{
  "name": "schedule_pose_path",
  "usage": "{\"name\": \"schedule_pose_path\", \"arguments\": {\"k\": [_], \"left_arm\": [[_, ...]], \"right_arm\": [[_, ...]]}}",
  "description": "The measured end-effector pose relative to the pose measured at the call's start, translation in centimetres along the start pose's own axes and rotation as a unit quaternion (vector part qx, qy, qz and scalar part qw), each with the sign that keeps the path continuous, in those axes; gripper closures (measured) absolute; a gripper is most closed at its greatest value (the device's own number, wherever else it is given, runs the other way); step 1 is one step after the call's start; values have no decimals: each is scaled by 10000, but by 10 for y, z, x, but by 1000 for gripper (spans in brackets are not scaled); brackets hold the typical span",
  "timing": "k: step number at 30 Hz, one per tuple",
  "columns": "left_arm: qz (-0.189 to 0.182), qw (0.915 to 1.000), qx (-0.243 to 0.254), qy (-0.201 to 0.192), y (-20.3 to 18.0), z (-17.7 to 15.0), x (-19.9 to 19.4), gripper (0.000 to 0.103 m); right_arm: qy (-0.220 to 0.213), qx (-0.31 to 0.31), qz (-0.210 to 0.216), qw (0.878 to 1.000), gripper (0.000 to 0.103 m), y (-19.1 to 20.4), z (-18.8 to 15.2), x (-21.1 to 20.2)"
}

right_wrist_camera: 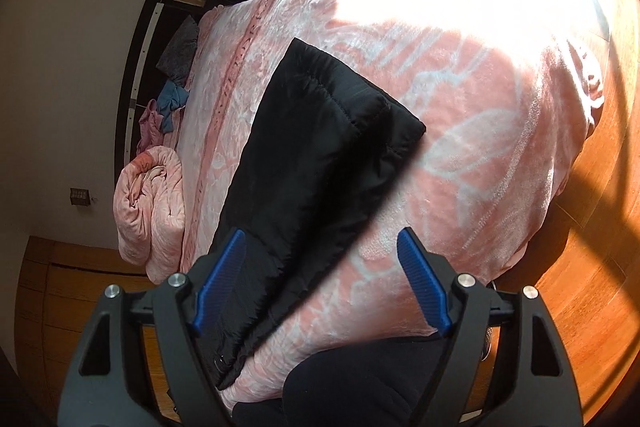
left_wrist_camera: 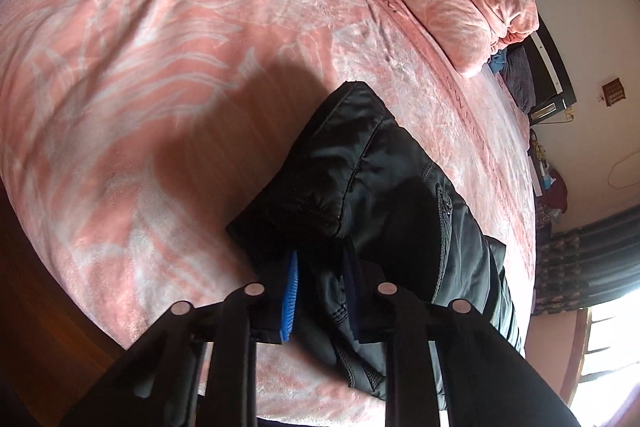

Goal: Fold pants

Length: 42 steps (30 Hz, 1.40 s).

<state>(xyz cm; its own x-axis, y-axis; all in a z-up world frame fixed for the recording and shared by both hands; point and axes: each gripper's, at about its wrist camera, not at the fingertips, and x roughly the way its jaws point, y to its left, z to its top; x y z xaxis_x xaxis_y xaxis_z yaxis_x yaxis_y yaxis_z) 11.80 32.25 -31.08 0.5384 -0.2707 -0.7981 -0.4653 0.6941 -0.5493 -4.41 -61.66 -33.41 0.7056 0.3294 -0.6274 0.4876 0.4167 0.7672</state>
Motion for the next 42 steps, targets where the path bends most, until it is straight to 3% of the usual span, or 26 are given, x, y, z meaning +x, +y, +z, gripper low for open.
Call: {"name": "schedule_pose_path", "arguments": {"k": [11, 12, 14, 15, 22, 28, 42], "left_arm": [[112, 9999, 73, -7, -7, 5, -2, 87], [112, 9999, 66, 14, -6, 4, -2, 87], [118, 9999, 43, 45, -4, 4, -1, 87], [96, 9999, 2, 48, -3, 5, -2, 87], [-189, 9997, -112, -146, -10, 16, -29, 87], [-91, 9997, -213, 35, 3, 11, -23, 87], [159, 9990, -345, 240, 22, 0, 4, 87]], "right_arm": [[-393, 390, 154, 9983, 25, -1, 31, 24], [-425, 401, 86, 9983, 31, -1, 34, 28], [-360, 457, 142, 9982, 64, -3, 40, 40], [-261, 448, 128, 9986, 99, -2, 43, 47], [-393, -113, -34, 9992, 99, 21, 29, 31], [-258, -8, -183, 9995, 99, -5, 23, 34], [-133, -21, -435, 9990, 98, -9, 28, 44]]}}
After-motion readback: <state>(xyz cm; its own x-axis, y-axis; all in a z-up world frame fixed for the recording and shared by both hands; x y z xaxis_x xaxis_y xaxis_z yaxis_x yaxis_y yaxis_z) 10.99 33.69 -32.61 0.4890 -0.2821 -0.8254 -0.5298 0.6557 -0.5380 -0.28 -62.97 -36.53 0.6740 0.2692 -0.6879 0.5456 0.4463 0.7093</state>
